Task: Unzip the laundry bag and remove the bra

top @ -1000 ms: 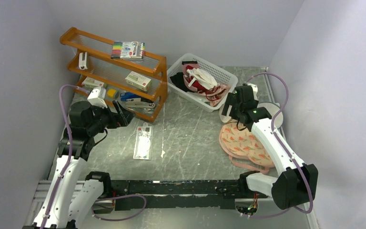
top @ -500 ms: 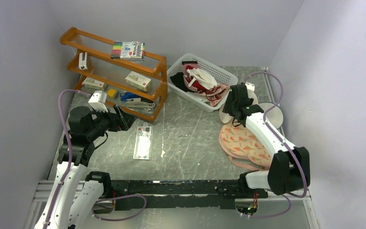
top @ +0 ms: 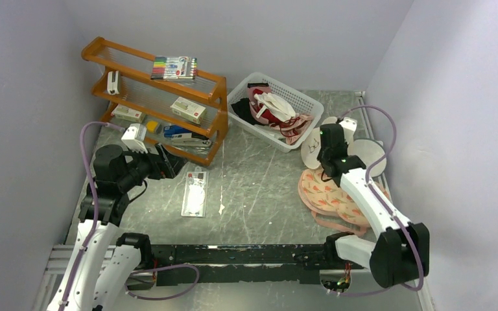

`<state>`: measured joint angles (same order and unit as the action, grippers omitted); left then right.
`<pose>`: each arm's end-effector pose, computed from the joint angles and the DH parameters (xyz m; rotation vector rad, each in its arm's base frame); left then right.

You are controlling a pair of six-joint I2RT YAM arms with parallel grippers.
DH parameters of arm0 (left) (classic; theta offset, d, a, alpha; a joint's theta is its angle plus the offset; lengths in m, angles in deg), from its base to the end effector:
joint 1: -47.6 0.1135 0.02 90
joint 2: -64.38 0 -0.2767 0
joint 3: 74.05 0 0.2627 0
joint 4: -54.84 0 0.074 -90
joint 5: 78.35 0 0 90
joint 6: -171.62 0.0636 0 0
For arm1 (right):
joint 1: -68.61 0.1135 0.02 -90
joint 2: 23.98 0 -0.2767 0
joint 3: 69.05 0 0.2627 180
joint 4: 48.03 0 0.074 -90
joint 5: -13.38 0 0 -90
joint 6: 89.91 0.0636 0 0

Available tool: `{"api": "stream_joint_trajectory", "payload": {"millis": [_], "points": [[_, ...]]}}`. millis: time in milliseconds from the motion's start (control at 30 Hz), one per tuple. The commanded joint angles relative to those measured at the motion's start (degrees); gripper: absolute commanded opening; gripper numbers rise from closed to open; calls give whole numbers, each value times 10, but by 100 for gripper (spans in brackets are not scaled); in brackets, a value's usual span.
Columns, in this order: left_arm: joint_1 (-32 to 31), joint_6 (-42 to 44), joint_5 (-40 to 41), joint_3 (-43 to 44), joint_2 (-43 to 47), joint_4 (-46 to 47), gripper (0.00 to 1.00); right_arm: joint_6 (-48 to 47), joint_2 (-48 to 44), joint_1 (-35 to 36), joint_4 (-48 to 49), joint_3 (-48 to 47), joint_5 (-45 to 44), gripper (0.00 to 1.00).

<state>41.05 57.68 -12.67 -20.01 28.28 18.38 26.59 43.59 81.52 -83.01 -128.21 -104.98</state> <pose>0.1674 -0.0456 0.3155 0.0040 1.9368 -0.7601 0.2687 0.0306 0.2416 0.5014 2.1706 -0.2051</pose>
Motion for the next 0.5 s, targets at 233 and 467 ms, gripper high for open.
{"api": "stream_joint_trajectory", "payload": {"millis": [233,467], "points": [[-2,5,-1,-1,11,22,98,-94,-157,-6,-56,-142,42,0],[-2,3,0,-2,-1,22,98,-151,-213,-6,-96,-215,255,0]]}}
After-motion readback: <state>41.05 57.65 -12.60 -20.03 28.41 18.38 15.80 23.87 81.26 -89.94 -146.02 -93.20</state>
